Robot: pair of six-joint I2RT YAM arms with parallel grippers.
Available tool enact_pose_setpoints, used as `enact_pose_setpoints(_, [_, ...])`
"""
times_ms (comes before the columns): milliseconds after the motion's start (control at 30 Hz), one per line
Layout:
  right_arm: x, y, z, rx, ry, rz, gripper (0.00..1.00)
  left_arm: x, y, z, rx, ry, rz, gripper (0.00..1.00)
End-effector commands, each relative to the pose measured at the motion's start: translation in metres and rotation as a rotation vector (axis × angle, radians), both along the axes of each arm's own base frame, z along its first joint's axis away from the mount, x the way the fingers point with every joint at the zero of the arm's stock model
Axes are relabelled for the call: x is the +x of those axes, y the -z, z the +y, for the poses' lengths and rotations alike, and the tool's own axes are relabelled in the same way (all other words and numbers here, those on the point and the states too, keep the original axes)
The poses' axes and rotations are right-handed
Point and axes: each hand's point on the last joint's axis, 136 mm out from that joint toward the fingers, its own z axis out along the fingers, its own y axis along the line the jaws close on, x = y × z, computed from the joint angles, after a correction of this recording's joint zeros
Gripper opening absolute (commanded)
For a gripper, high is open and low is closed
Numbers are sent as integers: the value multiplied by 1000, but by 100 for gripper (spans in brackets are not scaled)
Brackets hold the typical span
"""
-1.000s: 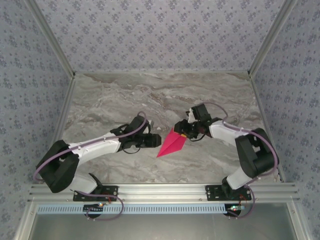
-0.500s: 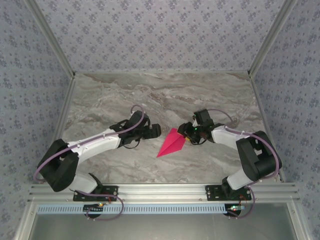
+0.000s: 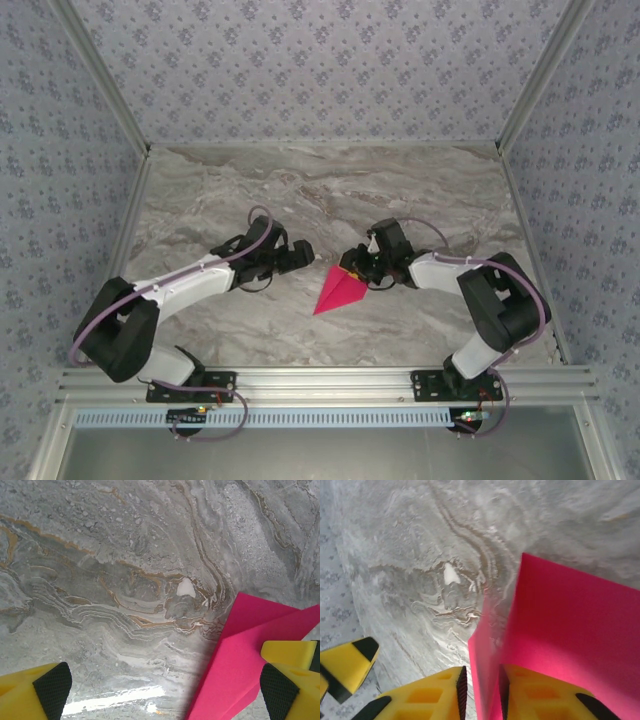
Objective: Fold a paper plane with a square sheet of paper (pick it up from the middle)
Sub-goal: Turn over the paper at the center of the table.
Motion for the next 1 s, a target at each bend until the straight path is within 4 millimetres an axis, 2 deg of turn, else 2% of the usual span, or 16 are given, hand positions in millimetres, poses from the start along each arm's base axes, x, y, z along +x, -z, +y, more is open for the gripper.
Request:
enact_pose_setpoints(0, [3,1,2,33,36,-7,17,-2,-3,-8,-84,13,28,99])
enact_pose_setpoints(100, [12,-13,-2,50,53,-47,9,-5,-7,-6,-134,12,37,99])
enact_pose_setpoints(200, [25,-40,-7,94,56,-111,6,-8,-20,-7,-227,28,33,99])
enact_pose_setpoints(367, [49,-99,-9,258,10,-208,6,-13,-58,-10,-417,77,-13,99])
enact_pose_setpoints(533, [60,-141,-6,371,-51,-245,6,-20,-101,-20,-571,159,-75,99])
enact_pose_setpoints(633, [64,-163,-2,457,-72,-248,6,-20,-108,-23,-601,173,-86,99])
enact_pose_setpoints(800, [66,-184,8,549,-99,-236,7,-16,-120,-34,-697,205,-93,99])
enact_pose_setpoints(967, [59,-188,24,585,-147,-206,8,-10,-142,-44,-796,242,-135,99])
